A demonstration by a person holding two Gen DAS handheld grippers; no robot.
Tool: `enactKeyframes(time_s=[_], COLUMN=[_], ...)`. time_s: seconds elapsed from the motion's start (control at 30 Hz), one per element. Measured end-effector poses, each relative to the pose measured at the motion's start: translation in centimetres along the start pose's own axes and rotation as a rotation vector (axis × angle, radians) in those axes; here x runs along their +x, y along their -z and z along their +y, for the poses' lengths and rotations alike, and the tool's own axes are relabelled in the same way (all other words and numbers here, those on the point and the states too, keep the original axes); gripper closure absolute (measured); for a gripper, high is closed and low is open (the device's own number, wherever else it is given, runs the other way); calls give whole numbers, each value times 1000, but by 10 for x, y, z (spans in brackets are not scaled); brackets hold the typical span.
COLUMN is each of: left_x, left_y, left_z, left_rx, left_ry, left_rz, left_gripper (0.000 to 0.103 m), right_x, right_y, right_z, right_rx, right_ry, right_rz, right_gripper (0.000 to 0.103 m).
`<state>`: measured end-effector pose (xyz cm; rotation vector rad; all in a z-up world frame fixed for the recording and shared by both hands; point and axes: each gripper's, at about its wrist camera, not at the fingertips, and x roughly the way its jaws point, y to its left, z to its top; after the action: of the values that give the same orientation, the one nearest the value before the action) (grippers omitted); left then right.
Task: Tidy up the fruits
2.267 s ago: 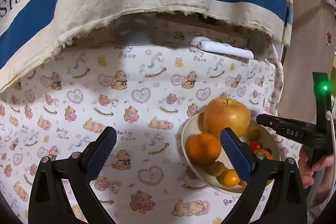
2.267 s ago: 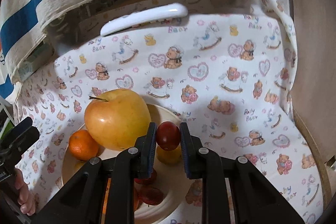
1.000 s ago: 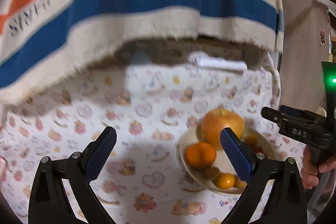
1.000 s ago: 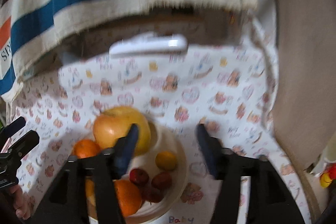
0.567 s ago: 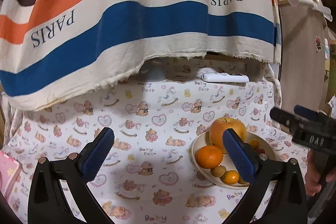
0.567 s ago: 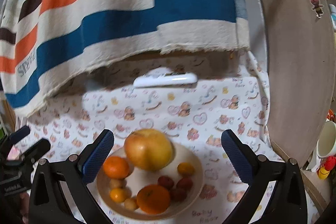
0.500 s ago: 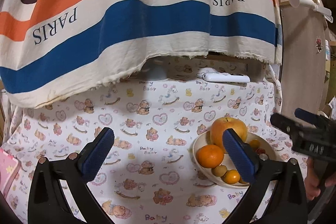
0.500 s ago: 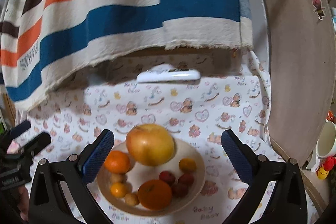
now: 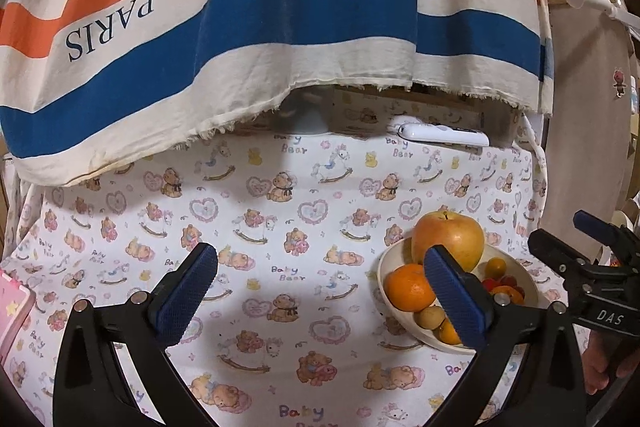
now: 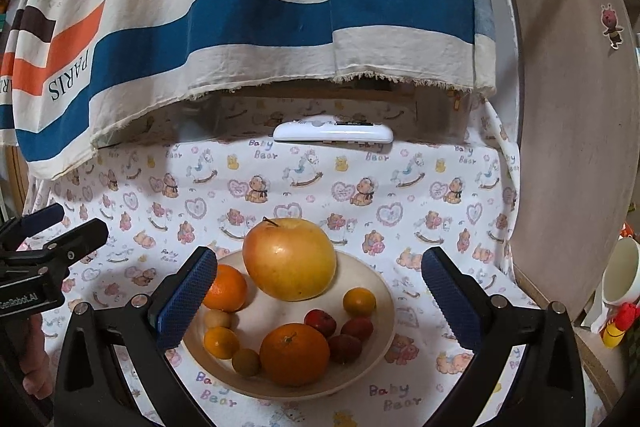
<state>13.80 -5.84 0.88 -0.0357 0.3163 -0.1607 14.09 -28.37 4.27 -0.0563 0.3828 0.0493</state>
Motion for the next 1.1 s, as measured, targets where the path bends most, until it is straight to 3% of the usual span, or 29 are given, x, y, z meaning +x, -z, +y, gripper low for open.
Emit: enactKeyframes(time_s=[0.33,1.1], left_x=[-4,-3], left_y=[0,0], left_z=[-9,-7], left_rx=[47,39], left_ry=[1,-8], left_rz=[-19,-19], left_gripper=[0,0], right_x=[-2,-3], right_y=[-1,-1], right_z=[0,3], right_rx=[5,-3], right_ry=[5,1], right_rz=[-4,1], right_gripper=[0,0])
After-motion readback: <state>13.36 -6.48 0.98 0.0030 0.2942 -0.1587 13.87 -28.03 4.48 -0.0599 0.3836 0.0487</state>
